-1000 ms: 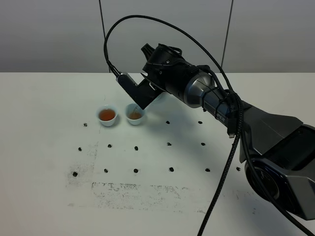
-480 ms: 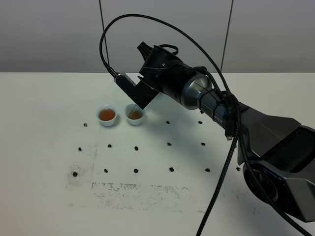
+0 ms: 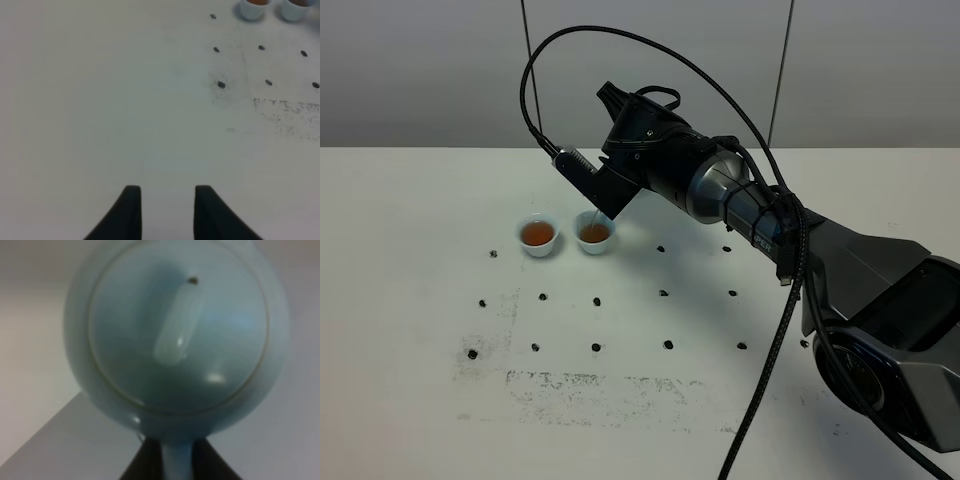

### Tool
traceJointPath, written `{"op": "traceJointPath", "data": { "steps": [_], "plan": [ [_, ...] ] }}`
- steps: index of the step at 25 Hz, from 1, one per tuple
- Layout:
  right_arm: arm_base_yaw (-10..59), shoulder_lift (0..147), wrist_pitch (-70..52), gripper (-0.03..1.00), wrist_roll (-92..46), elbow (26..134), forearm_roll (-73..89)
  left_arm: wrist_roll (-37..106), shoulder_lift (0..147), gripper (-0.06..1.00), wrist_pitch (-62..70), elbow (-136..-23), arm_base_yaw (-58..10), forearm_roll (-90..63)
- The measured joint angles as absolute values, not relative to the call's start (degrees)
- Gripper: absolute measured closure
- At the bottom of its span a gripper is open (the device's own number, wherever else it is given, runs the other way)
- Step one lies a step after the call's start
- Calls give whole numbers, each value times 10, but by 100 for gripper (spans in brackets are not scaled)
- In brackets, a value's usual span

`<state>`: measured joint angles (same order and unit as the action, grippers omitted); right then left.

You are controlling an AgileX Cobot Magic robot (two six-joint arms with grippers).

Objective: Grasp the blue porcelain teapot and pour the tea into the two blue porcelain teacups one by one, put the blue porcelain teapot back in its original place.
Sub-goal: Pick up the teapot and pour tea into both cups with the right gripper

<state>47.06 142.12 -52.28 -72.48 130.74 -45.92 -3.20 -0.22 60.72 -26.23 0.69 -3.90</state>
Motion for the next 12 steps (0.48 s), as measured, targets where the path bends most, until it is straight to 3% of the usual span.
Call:
{"op": "traceJointPath", "data": {
  "steps": [12],
  "plan": [
    [471, 1421, -523, 94, -718, 1307, -469, -32, -2, 66, 607, -262, 7, -39]
  ]
}}
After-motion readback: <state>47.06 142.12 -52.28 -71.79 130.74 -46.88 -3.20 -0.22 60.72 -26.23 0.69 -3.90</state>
